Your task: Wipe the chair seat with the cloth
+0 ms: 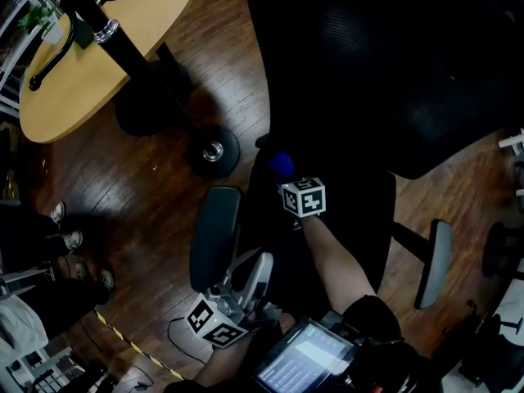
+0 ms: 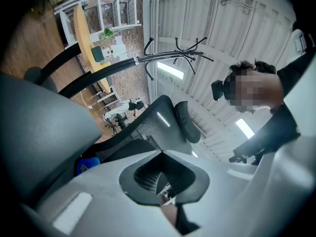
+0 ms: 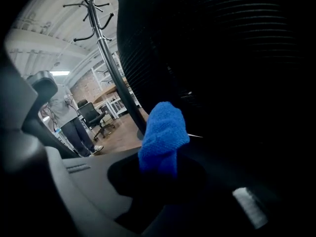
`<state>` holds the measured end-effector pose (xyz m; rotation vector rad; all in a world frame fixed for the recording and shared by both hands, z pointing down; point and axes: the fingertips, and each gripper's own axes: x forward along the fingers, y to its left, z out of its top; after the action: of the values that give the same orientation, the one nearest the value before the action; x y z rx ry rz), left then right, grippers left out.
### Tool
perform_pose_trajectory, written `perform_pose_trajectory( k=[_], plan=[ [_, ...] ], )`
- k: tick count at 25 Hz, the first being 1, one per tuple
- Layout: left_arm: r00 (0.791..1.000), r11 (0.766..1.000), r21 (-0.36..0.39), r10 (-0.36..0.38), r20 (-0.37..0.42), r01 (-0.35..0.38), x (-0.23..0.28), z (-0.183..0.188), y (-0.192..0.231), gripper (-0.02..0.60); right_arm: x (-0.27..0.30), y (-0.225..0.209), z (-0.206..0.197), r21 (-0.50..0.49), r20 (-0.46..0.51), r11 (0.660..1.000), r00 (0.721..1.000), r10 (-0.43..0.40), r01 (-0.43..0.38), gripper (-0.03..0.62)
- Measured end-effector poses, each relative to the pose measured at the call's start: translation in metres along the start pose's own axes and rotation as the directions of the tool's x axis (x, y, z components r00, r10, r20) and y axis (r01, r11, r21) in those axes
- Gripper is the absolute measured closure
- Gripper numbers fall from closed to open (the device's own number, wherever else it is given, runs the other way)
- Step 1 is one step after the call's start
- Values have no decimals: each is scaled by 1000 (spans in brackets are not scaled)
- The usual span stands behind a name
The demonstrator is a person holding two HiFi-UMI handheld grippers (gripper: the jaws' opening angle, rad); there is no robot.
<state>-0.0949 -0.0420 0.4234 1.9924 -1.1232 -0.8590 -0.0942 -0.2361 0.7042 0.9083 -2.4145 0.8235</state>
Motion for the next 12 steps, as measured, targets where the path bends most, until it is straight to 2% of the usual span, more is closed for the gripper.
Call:
perform_pose_trajectory(
  k=[3,6,12],
  plan=[
    [1000,1000,6,9,-20,-9,1,-4,5,589,-16,-31,-6,17,-4,996,997,-83,83,540],
    [999,1000,21,17,-35,-17,6,-9,9,589,-51,-80,-15,56,-20,978,980,-200,201,540],
    [997,999,38,5,-79,-2,21,-20,13,589,-161,-184,-59,140,-80,889,900,-428,435,540]
  ],
)
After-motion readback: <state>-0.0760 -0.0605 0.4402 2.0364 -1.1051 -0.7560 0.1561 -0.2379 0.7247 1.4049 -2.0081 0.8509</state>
